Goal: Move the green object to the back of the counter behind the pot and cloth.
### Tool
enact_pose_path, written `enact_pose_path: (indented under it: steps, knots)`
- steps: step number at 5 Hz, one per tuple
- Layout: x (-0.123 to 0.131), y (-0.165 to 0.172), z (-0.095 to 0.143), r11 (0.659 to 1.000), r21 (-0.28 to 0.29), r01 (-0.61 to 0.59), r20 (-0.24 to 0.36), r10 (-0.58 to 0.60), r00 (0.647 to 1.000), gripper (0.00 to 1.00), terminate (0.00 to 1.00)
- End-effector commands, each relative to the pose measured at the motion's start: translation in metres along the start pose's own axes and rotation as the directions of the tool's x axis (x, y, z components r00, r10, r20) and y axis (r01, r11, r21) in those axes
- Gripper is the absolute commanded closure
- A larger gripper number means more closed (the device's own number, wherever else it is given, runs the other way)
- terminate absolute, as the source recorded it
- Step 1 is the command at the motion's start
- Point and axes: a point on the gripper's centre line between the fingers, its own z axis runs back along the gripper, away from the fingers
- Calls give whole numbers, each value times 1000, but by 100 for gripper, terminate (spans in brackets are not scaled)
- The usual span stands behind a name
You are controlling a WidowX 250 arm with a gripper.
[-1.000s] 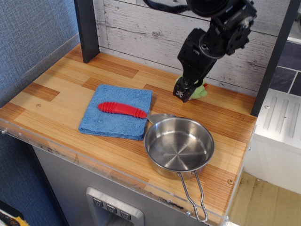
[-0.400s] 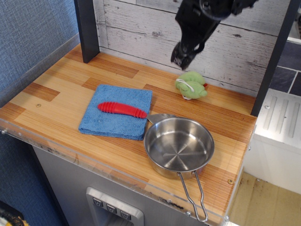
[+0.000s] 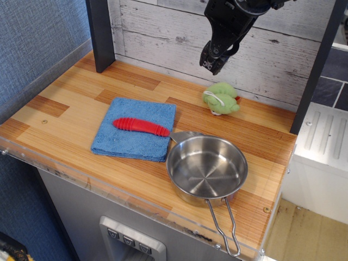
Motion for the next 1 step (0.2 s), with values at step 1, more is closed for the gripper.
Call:
enact_pose_path:
  steps: [1]
  knots:
    - [3,7,20,999,-48,-20,-6,19,1000,0,100]
